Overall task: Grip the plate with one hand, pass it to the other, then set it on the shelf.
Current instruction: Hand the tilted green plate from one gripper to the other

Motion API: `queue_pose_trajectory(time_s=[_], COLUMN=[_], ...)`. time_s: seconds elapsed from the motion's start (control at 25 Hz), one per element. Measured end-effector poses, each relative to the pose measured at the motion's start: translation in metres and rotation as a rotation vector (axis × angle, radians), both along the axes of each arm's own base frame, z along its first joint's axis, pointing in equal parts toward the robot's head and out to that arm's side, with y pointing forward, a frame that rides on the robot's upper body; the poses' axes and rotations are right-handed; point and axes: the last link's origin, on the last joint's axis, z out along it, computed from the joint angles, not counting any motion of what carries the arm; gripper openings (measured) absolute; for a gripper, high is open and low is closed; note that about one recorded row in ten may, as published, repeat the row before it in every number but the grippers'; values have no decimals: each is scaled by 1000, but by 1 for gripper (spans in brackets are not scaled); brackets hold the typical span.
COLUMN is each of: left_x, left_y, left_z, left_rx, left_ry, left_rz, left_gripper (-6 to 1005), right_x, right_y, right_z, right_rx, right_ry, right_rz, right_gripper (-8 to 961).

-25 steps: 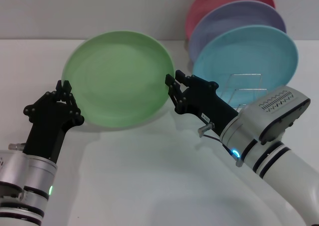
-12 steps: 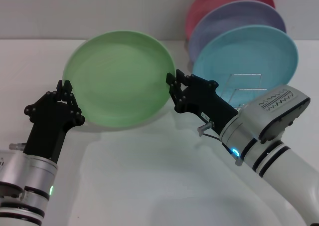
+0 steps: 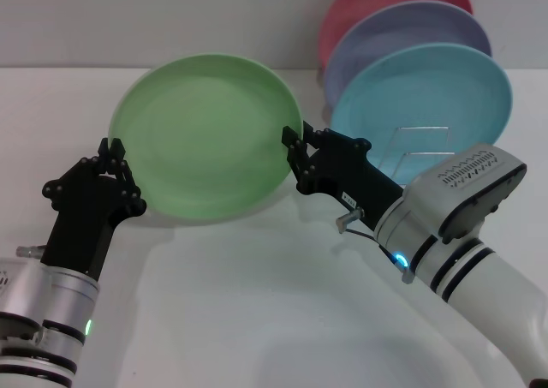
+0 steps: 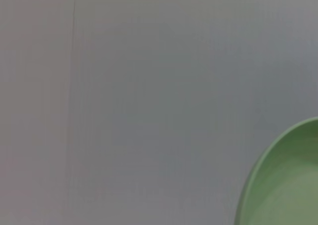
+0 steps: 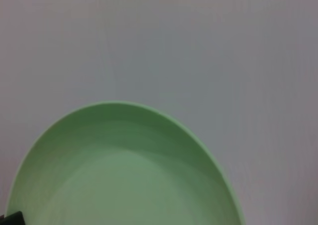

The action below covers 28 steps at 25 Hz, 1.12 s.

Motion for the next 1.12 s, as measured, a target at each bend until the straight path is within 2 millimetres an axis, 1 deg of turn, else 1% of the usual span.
queue_pose_trajectory(time_s=[1.12], left_x=[0], left_y=[1], left_z=[0], left_rx=[-1], left_ry=[1], left_rz=[3], left_gripper=[36], right_x=[1], right_y=[3], right_z=[2], right_rx=[11], right_ry=[2], right_rz=[-10], right_gripper=[114])
